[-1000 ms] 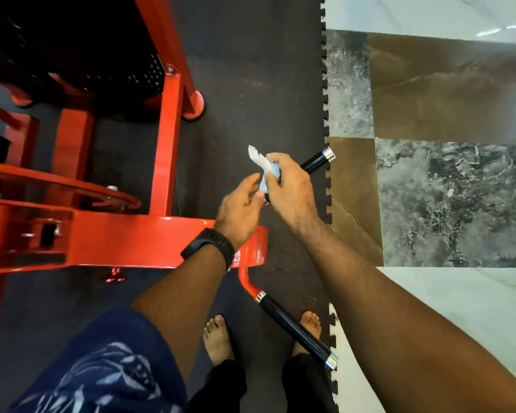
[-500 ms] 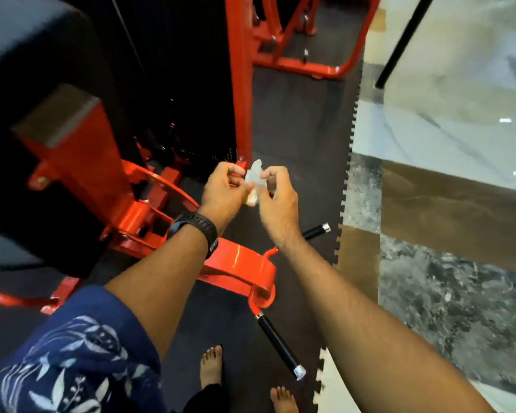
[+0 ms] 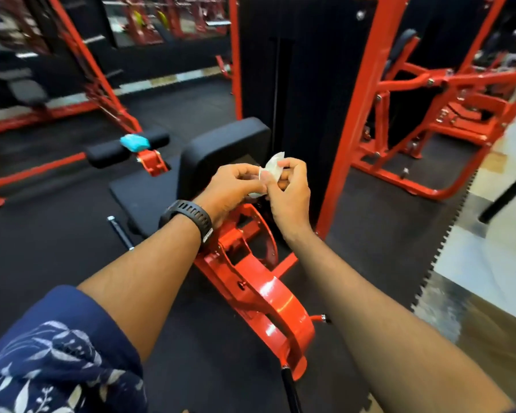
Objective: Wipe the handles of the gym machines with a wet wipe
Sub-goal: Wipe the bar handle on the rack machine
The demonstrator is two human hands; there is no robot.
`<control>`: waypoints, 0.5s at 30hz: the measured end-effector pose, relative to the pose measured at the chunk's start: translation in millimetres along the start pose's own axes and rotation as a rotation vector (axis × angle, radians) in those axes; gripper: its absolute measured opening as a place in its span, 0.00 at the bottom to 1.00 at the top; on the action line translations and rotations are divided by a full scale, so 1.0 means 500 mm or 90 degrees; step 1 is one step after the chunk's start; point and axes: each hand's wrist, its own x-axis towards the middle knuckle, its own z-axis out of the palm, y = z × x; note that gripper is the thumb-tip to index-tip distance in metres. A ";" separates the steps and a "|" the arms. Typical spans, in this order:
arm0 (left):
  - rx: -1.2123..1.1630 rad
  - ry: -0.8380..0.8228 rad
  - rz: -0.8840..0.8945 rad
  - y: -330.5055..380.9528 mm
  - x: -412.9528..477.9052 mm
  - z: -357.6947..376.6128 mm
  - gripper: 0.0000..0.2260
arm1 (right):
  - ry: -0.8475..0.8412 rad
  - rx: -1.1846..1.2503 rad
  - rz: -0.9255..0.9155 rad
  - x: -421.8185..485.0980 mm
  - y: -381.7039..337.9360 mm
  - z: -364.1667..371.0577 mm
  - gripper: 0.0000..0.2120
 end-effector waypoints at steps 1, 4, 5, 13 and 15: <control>0.029 0.024 0.017 0.014 -0.013 -0.027 0.11 | -0.019 0.018 -0.002 0.000 -0.024 0.024 0.12; 0.070 0.117 0.053 0.036 -0.051 -0.106 0.05 | -0.063 0.039 -0.031 -0.004 -0.083 0.108 0.15; 0.072 0.146 0.058 0.041 -0.061 -0.129 0.03 | -0.077 0.040 -0.041 -0.004 -0.097 0.135 0.16; 0.158 0.380 0.082 0.061 -0.153 -0.406 0.04 | -0.215 0.086 -0.048 -0.032 -0.229 0.397 0.09; 0.174 0.431 0.089 0.060 -0.166 -0.476 0.04 | -0.248 0.076 -0.061 -0.046 -0.257 0.468 0.10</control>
